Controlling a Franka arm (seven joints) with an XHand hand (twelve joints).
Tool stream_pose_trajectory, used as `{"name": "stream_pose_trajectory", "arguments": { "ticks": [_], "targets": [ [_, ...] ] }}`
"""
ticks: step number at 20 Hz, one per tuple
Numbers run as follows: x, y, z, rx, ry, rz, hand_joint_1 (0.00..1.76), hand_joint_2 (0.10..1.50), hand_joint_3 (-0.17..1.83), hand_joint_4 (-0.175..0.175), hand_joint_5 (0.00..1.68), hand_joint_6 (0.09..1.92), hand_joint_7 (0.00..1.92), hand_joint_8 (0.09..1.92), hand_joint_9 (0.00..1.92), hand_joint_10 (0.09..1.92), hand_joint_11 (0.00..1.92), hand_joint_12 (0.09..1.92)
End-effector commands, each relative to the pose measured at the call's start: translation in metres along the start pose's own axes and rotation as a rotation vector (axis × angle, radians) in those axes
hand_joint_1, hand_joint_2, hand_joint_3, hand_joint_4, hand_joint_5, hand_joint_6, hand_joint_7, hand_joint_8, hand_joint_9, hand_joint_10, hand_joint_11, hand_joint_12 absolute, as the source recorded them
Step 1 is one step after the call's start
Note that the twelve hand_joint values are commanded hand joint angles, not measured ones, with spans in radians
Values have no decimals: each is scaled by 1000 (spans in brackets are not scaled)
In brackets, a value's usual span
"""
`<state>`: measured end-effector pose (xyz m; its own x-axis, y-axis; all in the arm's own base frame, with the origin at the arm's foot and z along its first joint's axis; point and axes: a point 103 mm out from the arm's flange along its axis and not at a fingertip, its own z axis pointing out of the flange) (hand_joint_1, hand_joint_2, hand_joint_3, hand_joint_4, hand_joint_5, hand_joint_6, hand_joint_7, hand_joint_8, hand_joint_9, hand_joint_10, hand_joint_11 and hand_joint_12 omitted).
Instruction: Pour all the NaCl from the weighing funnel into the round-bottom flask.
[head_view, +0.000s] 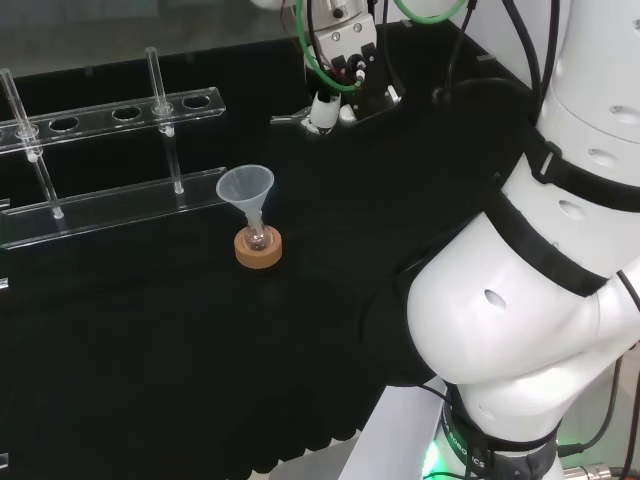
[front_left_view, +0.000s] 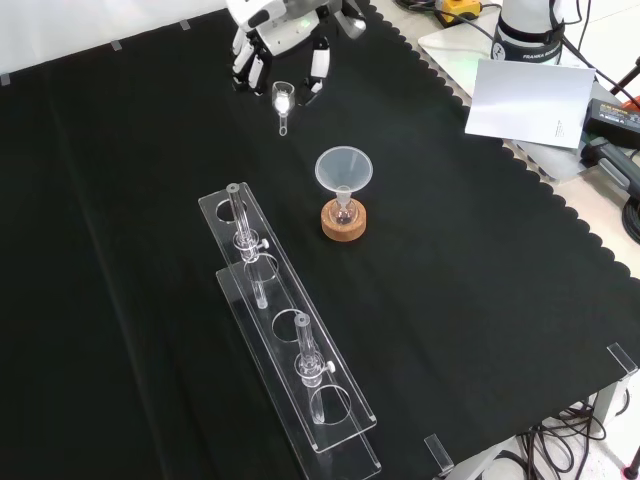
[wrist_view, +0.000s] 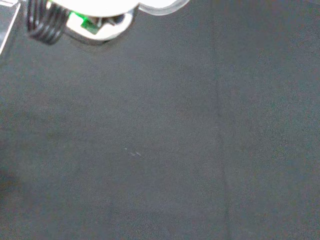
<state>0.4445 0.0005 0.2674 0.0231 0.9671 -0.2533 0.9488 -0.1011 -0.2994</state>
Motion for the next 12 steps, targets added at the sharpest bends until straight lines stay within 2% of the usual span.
{"name": "stream_pose_trajectory", "arguments": {
  "ticks": [1,9,12],
  "targets": [
    [8,-15,-3,0,-34,2,1103,697,635,175,1195,801,548,656,961,371,818,1065],
    [32,-42,-15,14,-95,-6,1103,697,634,175,1196,799,548,656,963,367,820,1060],
    [36,-49,-16,23,-110,9,1103,697,633,175,1197,798,548,656,963,365,821,1059]
  ]
}}
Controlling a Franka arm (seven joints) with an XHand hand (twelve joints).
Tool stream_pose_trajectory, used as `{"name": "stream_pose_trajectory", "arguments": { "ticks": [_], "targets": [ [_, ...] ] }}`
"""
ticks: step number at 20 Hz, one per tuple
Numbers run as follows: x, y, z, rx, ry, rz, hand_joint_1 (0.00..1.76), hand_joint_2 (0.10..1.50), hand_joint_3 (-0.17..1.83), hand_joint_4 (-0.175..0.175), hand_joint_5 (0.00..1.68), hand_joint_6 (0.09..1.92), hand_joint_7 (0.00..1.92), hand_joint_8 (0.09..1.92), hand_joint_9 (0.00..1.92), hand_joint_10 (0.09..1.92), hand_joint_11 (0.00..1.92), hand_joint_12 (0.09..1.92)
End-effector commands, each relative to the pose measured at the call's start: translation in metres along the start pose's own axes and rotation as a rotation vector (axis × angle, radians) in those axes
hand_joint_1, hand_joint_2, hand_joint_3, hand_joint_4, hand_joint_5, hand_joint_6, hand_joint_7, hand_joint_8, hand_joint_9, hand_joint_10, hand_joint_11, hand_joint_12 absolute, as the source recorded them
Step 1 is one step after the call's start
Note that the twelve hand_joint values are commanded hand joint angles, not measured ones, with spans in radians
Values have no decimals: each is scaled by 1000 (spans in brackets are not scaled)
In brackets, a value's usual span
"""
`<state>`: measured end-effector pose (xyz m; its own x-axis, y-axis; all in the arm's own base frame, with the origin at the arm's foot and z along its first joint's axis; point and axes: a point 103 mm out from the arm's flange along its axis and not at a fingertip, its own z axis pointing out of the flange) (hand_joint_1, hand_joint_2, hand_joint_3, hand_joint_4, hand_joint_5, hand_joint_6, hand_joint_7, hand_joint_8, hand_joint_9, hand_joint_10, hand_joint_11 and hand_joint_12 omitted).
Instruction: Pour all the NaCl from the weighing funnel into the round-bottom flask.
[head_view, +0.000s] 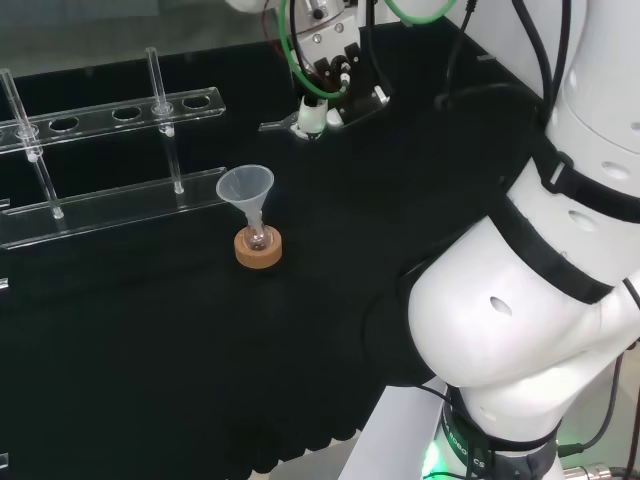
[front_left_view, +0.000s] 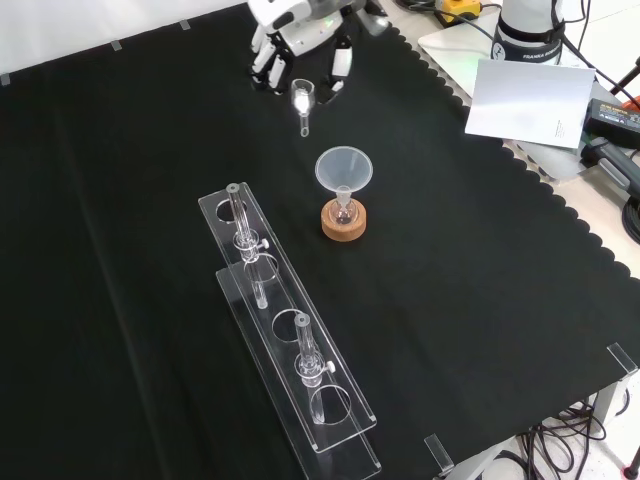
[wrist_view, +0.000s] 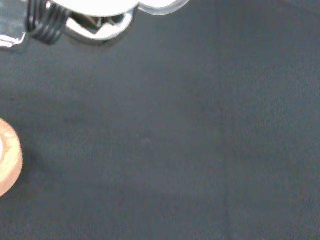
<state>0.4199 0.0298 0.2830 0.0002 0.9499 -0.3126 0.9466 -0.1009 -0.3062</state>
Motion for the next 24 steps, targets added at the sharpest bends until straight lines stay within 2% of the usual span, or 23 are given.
{"name": "stream_pose_trajectory", "arguments": {
  "ticks": [1,7,14,24],
  "targets": [
    [12,-20,-4,18,-49,11,1103,697,633,175,1197,798,548,656,963,365,821,1058],
    [20,-32,-3,40,-68,13,1103,697,632,175,1197,796,545,655,964,362,822,1055],
    [27,-36,1,74,-93,-7,1104,697,631,175,1198,794,541,653,963,357,823,1052],
    [33,-32,0,119,-172,-1,1104,697,630,175,1200,791,532,650,961,351,824,1050]
  ]
}}
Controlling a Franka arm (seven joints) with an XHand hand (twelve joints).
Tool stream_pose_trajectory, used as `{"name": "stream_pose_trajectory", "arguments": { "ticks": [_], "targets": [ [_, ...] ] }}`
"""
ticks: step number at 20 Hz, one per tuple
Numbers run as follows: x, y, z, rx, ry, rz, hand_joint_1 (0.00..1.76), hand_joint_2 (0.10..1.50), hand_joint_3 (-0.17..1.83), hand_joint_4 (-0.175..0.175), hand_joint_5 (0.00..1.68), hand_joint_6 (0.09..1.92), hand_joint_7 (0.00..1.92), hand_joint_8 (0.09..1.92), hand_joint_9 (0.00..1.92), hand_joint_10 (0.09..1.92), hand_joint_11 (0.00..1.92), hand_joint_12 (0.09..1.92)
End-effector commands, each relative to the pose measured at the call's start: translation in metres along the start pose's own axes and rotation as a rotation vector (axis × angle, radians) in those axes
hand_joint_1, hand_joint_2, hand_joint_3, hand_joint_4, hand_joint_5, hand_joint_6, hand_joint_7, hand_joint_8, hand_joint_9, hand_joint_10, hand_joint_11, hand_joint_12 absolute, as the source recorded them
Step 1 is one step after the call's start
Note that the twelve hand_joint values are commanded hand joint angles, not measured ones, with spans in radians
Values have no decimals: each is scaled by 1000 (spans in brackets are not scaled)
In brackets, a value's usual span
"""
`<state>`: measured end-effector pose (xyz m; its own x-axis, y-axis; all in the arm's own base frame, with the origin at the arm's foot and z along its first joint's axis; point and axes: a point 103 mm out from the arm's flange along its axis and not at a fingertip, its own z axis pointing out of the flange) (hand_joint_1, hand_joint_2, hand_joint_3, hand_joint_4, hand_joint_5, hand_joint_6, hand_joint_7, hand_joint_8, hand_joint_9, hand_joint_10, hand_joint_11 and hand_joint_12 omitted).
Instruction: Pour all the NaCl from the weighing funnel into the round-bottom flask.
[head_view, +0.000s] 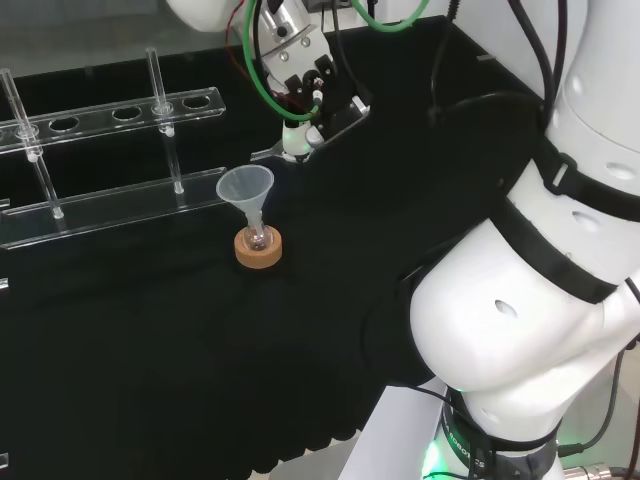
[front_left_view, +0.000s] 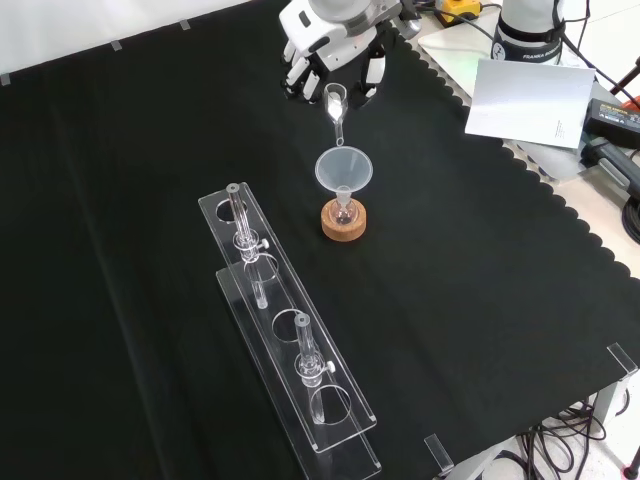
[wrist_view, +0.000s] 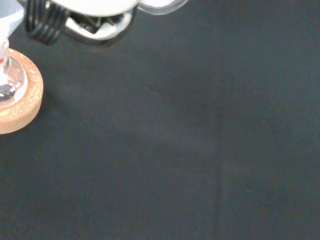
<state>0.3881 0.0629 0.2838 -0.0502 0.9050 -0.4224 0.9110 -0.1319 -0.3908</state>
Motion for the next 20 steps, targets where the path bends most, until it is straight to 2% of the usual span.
{"name": "stream_pose_trajectory", "arguments": {
  "ticks": [1,20],
  "targets": [
    [2,2,0,25,-48,5,1104,697,629,175,1201,790,531,650,961,351,824,1050],
    [14,4,-4,68,-138,16,1106,696,628,175,1204,783,526,650,961,342,838,1043]
  ]
}}
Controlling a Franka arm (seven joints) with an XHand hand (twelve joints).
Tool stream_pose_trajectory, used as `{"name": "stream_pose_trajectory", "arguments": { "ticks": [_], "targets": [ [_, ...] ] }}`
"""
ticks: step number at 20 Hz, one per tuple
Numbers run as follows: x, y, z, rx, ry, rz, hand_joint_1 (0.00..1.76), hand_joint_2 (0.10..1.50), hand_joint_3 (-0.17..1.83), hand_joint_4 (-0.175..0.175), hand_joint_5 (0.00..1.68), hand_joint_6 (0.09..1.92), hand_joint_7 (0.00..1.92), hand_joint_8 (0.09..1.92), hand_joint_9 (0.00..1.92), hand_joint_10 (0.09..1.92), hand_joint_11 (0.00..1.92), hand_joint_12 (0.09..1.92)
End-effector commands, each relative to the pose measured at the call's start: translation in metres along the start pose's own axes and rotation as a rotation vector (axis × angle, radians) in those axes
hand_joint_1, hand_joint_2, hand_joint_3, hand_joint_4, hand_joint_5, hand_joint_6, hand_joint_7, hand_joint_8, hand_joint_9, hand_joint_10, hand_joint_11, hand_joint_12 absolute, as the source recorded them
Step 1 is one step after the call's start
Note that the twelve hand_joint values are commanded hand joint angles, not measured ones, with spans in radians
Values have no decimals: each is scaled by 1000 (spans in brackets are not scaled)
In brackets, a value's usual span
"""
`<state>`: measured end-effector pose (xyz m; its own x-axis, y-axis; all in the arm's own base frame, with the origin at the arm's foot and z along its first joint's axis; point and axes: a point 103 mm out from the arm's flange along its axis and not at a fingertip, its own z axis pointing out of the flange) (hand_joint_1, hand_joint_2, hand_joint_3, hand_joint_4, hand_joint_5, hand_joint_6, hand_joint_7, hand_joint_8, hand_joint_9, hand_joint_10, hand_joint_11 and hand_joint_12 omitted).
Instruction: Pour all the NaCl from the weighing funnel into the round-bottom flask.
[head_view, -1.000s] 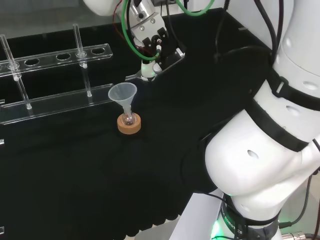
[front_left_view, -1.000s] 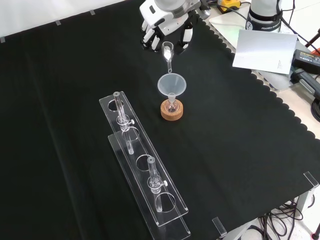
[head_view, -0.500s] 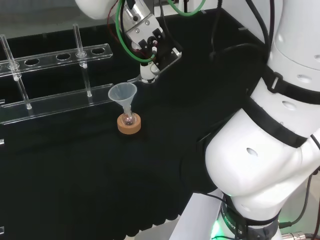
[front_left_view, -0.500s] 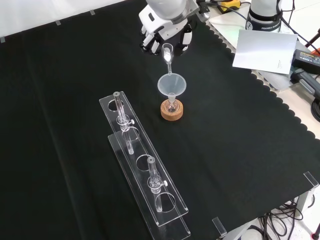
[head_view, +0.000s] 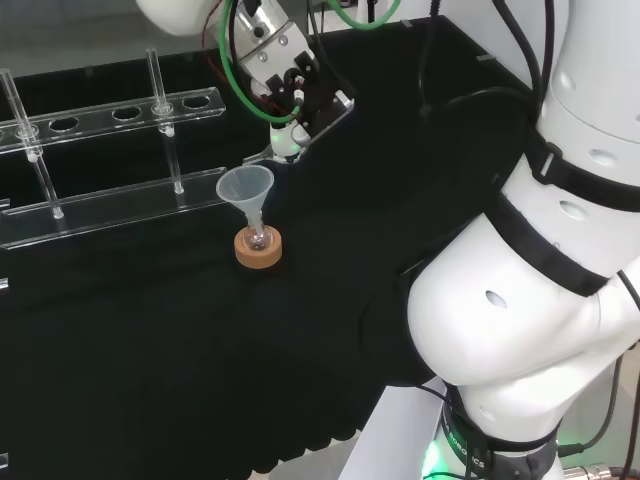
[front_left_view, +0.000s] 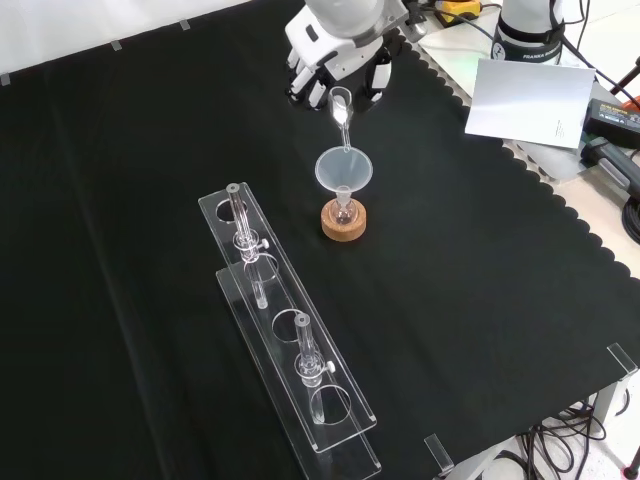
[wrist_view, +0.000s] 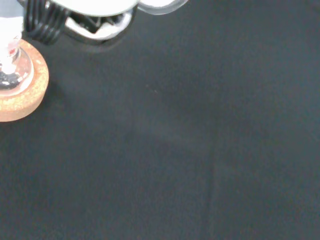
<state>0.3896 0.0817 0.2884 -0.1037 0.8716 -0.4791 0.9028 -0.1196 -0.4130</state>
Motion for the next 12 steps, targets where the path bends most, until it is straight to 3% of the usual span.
{"name": "stream_pose_trajectory", "arguments": {
  "ticks": [1,12],
  "targets": [
    [0,7,8,55,-55,36,1106,696,628,175,1205,783,526,650,961,341,838,1042],
    [-7,8,10,60,-74,33,1107,695,628,175,1206,780,523,650,961,337,842,1037]
  ]
}}
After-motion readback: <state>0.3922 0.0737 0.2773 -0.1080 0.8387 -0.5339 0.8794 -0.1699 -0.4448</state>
